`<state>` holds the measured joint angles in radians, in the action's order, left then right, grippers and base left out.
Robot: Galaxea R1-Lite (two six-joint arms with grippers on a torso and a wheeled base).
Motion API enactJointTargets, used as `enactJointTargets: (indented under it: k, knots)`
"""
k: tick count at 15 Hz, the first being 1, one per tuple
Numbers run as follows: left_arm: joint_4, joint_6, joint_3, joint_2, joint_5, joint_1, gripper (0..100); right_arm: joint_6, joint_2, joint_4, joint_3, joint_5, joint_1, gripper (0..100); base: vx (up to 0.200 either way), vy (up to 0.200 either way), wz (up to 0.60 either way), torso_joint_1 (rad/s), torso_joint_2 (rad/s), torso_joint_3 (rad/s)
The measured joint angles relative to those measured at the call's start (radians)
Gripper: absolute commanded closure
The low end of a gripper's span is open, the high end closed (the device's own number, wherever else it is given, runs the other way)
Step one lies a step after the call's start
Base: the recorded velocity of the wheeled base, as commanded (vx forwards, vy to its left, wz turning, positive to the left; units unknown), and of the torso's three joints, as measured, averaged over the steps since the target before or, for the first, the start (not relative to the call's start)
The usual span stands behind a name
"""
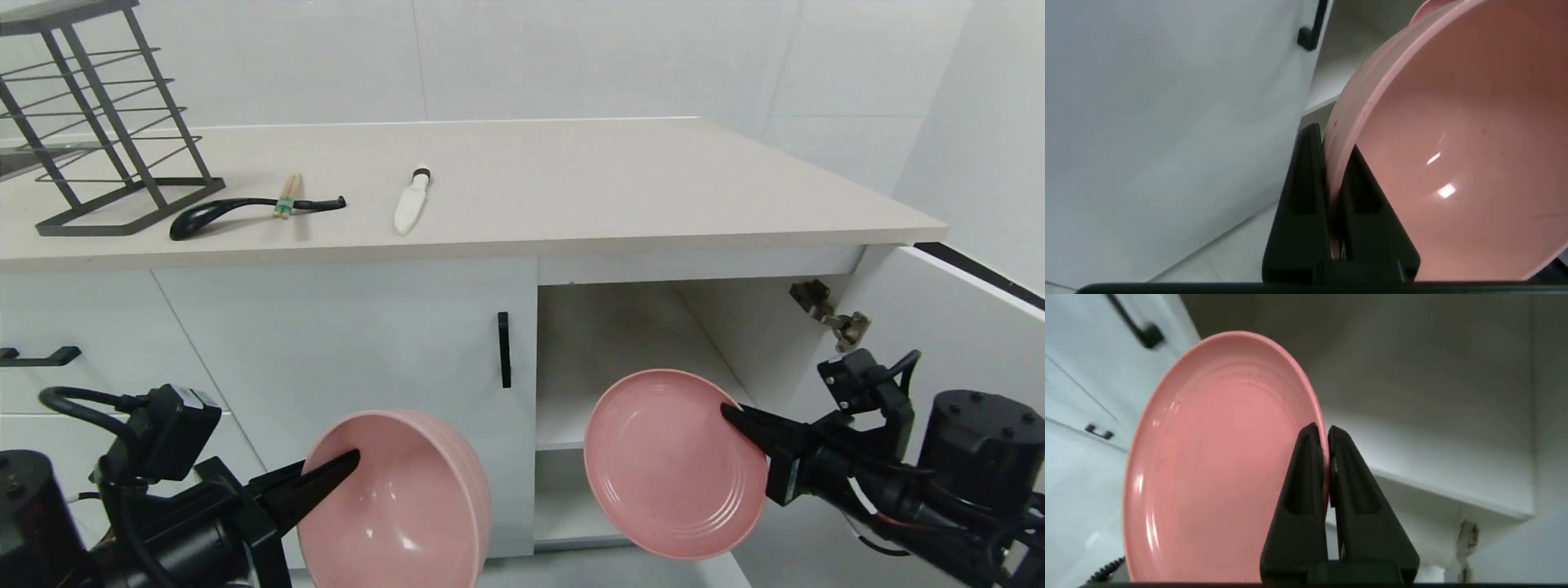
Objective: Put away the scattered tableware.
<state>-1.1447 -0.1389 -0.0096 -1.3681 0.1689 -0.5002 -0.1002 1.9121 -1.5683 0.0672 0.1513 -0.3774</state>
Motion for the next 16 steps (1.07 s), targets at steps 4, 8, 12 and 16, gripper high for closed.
enactJointTargets:
  k: [4,8,12,16]
  knots:
    - [0.000,0.020,0.001,-0.005,0.000,-0.002,100,0.000,0.108,-0.001,0.069,0.000,-0.003,100,0.000,0.000,0.00,-0.003,0.05,0.030]
    - [0.003,0.021,0.007,-0.007,0.000,-0.005,100,0.000,0.184,-0.001,0.140,0.000,-0.001,100,0.050,0.050,0.00,0.001,0.00,0.012]
    - [-0.008,0.021,0.009,-0.004,0.000,-0.008,100,0.001,0.226,-0.005,0.180,0.001,-0.001,100,0.000,0.000,0.00,-0.002,0.00,0.014]
    - [0.000,0.022,0.010,-0.001,0.000,-0.023,100,0.000,0.262,-0.002,0.192,0.001,0.022,100,0.200,0.000,0.00,-0.003,0.00,0.006]
